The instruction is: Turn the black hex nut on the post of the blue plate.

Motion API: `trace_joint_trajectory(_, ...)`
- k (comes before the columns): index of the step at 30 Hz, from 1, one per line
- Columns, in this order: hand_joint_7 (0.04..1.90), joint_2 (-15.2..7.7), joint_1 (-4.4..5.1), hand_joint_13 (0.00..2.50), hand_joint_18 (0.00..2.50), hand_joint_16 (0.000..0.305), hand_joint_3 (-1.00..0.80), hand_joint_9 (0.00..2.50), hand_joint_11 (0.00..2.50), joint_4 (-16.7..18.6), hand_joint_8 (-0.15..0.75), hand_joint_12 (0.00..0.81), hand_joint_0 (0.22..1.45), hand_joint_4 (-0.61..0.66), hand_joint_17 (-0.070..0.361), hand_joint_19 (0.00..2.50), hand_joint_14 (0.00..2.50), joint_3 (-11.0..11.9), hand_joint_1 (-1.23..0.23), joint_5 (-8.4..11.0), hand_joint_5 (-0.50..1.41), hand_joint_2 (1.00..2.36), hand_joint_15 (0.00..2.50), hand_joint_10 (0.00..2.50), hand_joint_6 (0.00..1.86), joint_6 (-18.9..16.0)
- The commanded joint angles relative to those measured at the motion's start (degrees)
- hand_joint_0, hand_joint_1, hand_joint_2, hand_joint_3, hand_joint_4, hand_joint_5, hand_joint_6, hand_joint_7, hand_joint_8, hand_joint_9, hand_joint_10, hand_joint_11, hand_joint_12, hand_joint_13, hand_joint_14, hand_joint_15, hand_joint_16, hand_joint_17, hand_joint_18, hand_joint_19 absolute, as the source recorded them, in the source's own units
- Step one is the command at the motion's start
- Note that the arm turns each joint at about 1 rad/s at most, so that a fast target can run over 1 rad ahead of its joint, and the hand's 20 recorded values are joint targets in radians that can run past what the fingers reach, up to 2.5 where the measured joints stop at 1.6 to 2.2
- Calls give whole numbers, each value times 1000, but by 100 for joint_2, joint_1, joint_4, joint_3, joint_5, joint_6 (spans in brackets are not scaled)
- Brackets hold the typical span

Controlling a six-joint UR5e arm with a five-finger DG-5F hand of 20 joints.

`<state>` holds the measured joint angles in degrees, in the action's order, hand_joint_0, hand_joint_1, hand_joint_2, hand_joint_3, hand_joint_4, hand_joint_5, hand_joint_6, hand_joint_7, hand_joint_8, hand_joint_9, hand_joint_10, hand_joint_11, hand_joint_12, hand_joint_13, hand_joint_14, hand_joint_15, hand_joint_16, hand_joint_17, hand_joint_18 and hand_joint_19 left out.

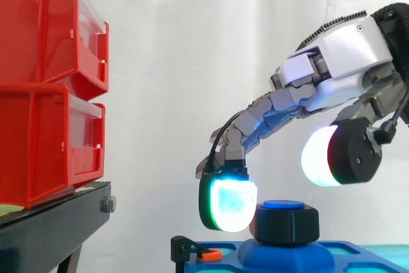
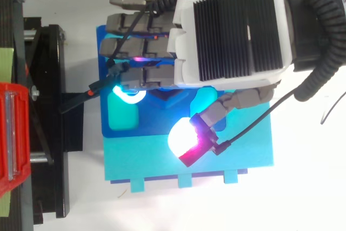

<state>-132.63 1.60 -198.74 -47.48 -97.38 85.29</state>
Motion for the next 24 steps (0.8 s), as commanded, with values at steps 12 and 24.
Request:
trace_joint_trajectory(12,656,0,7,0,0,57,-500,132,0,363,205,367,381,105,129,168,0,-191,-302,0,-222,1000,44,0,501,128)
trace_joint_trajectory(24,702,-8,-11,0,0,54,-500,129,0,442,195,353,401,115,122,159,1,-314,-223,-26,-206,1000,43,0,502,128)
